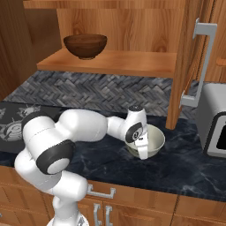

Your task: Open the cabinet. Pick the bowls from the counter and place them in the cabinet. Then close the cabinet.

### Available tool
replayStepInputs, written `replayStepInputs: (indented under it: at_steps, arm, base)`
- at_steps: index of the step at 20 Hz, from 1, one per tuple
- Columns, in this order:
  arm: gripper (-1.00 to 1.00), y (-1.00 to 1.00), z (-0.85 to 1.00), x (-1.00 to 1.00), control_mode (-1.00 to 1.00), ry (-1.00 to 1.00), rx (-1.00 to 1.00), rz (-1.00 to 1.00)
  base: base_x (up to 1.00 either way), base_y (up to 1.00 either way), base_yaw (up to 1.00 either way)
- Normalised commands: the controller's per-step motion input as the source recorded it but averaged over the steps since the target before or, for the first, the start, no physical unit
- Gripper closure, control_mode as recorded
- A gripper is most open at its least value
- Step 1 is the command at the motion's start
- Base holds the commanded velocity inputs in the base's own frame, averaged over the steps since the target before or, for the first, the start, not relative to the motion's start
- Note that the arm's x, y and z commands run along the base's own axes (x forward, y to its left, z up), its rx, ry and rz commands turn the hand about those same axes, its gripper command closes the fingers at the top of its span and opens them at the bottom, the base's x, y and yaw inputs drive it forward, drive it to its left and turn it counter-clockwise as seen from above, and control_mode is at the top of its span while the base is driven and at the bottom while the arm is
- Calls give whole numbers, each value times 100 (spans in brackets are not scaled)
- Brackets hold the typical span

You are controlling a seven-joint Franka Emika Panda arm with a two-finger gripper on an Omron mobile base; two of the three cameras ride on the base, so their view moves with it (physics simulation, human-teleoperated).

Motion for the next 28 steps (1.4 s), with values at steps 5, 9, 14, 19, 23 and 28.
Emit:
replayStepInputs:
  at_steps: [5,9,14,19,23,28]
  arm:
    - [100,-2,-9,1,-100,0,0,0]
    - [100,5,4,-4,-100,0,0,0]
    - [100,26,45,-18,-100,-1,0,-6]
    - [100,18,67,-18,-100,-4,0,-10]
    - [100,8,71,-18,-100,-10,0,-13]
    - [100,17,64,-24,-100,-11,-2,-12]
  base:
    - [0,0,0]
    - [0,0,0]
    - [0,0,0]
    - [0,0,0]
    - [0,0,0]
    - [0,0,0]
